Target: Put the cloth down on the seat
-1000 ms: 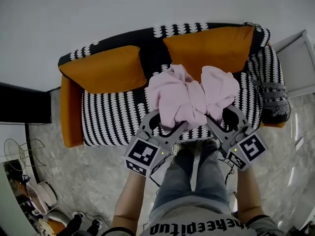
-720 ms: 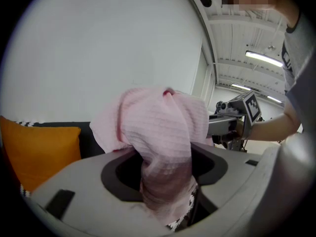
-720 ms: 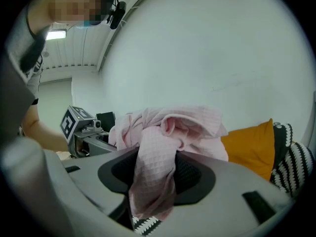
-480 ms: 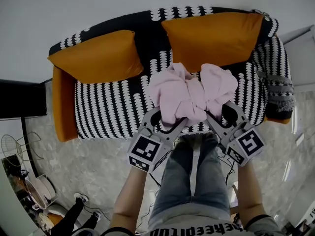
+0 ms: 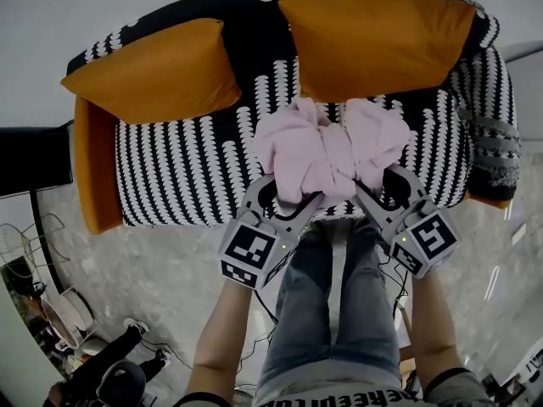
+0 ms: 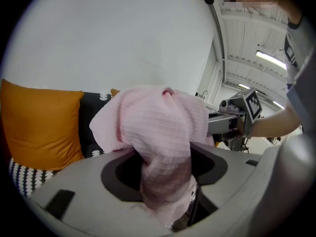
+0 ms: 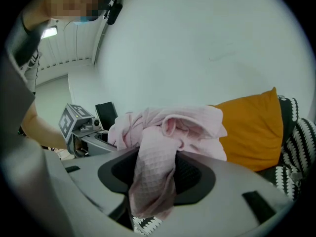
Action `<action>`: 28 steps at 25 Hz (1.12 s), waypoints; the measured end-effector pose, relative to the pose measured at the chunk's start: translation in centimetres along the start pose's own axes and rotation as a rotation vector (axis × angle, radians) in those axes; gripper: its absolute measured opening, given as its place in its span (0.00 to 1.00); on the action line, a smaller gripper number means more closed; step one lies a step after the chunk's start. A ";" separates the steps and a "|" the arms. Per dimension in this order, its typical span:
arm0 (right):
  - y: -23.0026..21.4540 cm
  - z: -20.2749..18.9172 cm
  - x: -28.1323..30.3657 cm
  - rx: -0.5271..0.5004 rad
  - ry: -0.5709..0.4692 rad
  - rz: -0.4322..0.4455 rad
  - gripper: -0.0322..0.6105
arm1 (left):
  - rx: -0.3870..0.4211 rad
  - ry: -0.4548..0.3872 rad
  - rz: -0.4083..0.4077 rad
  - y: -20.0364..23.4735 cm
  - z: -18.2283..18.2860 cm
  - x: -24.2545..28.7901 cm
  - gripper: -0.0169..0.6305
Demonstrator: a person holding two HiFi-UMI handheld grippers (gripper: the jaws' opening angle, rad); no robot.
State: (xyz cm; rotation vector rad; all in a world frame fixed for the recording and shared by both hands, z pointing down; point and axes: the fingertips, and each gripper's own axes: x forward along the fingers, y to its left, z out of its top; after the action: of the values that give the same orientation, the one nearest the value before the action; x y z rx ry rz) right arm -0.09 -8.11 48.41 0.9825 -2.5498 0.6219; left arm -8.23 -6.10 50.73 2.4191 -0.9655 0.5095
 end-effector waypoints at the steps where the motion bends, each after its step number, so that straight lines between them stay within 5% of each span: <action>1: -0.2 -0.5 0.2 0.001 0.006 0.002 0.38 | -0.001 0.005 0.001 0.1 -0.4 0.3 0.47; 28: -3.8 -14.5 5.6 0.038 0.168 -0.032 0.38 | -0.071 0.146 0.012 2.9 -13.8 7.1 0.47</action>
State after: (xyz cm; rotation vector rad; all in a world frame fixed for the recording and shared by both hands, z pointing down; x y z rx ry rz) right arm 0.81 -6.29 64.23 0.9399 -2.3792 0.7153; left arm -7.66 -4.02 66.30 2.2795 -0.9209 0.6353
